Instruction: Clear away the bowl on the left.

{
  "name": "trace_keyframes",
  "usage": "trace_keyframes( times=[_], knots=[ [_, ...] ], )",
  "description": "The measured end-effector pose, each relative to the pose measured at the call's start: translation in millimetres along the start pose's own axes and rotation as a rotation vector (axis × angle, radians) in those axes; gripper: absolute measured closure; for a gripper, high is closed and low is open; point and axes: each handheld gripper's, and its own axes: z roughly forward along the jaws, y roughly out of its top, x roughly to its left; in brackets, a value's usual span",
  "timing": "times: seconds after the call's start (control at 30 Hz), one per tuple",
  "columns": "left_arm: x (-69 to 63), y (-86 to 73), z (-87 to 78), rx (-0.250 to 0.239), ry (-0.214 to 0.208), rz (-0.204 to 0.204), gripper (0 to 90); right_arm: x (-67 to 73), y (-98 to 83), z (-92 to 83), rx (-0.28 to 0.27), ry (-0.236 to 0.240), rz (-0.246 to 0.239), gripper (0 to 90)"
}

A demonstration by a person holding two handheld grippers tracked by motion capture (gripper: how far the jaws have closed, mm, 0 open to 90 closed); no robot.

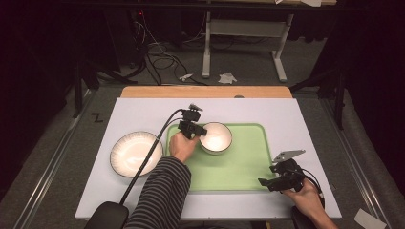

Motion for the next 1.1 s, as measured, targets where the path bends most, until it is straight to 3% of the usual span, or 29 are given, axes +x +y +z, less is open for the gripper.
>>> trace_keyframes(
  times=[0.13,0.43,0.5,0.7,1.1],
  knots=[
    [-1.6,-1.6,3.6,0.013,0.046,0.026,82.5,-0.3,-0.1,0.2,0.003,0.001,-0.003,31.3],
    [-0.9,-4.0,4.1,0.000,0.048,0.042,81.6,0.1,0.0,0.0,0.002,-0.002,0.000,31.3],
    [-2.0,-4.2,0.5,-0.004,0.043,0.047,75.3,-1.1,-0.3,0.1,0.001,-0.001,-0.010,31.3],
    [-5.0,-5.3,-17.9,-0.035,0.048,0.085,55.6,0.8,0.0,-0.1,-0.001,-0.004,-0.001,31.3],
    [-2.3,-9.7,-60.8,-0.095,0.051,0.129,49.1,-0.5,-0.1,0.4,0.008,-0.003,-0.013,31.3]
  ],
)
